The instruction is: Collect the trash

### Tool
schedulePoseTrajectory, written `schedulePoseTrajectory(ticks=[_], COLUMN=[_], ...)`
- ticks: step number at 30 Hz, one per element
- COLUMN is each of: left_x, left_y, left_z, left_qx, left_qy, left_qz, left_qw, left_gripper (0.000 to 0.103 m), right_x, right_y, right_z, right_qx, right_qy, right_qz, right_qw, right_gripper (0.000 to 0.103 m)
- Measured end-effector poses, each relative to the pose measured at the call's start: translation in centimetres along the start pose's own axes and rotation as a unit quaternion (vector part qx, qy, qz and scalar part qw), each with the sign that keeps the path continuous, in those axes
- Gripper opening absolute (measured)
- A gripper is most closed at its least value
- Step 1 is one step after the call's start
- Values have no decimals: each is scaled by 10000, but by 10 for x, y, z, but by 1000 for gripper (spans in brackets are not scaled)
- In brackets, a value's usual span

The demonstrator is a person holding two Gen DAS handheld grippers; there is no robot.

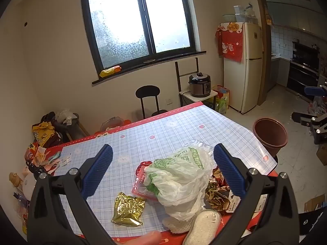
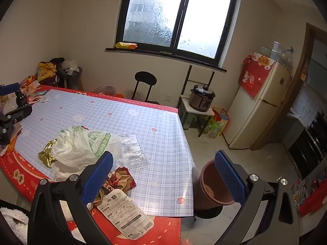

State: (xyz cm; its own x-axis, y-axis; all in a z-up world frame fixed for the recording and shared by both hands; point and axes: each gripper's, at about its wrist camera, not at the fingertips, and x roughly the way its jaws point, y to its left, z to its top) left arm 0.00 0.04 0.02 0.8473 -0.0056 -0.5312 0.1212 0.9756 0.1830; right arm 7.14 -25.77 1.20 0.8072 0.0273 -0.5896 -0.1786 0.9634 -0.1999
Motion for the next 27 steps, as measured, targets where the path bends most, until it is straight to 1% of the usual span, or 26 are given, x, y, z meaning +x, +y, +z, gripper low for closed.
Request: schedulePoseTrajectory(ticks=[27], left_x=[-1], left_y=[5], left_z=[1], left_qx=[-83], left_qy=[-18], left_qz=[-33], left_qw=[10000], left_gripper=[97], right_x=[4], right_y=[1], right_z=[2], right_qx=[4], right_qy=[27], right_qz=[3], right_qw=[10000], right_gripper=[98])
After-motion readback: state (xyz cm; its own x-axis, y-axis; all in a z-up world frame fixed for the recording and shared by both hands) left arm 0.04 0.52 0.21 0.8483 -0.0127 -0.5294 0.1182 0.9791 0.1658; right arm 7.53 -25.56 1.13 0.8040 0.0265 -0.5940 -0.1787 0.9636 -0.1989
